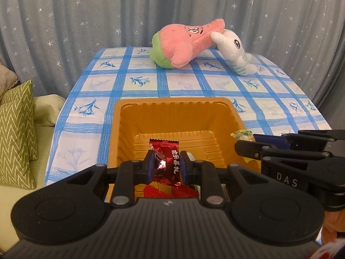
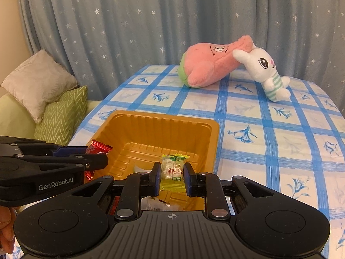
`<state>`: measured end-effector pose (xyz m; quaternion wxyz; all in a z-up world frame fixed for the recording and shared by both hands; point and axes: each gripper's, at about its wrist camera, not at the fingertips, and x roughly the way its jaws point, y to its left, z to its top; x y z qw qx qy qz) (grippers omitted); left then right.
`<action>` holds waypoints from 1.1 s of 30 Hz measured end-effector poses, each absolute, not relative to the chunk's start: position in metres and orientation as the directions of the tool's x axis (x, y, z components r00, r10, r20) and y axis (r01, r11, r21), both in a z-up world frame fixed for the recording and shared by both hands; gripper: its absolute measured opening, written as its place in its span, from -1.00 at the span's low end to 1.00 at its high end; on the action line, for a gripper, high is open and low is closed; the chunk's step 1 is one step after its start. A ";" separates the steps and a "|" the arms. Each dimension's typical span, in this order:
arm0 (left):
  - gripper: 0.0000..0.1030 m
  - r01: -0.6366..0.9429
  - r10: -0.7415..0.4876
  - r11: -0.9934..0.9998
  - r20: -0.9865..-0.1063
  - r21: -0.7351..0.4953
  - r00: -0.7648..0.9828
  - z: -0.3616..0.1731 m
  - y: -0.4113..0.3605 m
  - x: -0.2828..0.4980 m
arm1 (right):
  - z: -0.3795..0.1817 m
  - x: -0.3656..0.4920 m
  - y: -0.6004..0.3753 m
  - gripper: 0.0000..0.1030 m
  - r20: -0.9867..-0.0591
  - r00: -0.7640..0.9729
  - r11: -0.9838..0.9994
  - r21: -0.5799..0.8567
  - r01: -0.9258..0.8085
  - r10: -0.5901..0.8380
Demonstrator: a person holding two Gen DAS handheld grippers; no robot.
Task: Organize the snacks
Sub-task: 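Carry both candies over the orange tray and lower them toward it, then open both tools to drop the candies into the orange tray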
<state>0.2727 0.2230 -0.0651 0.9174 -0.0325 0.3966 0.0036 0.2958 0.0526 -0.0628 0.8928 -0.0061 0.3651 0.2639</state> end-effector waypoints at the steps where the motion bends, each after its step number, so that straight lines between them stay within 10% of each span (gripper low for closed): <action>1: -0.58 -0.032 -0.019 0.998 -0.729 -0.056 0.684 -0.066 0.223 0.274 | -0.064 0.297 0.052 -0.57 -0.656 0.593 0.861 0.184 -0.474 0.467; 33: -0.12 -0.041 -0.003 0.998 -0.724 -0.044 0.690 -0.070 0.242 0.262 | -0.067 0.307 0.057 -0.57 -0.651 0.580 0.854 0.222 -0.471 0.489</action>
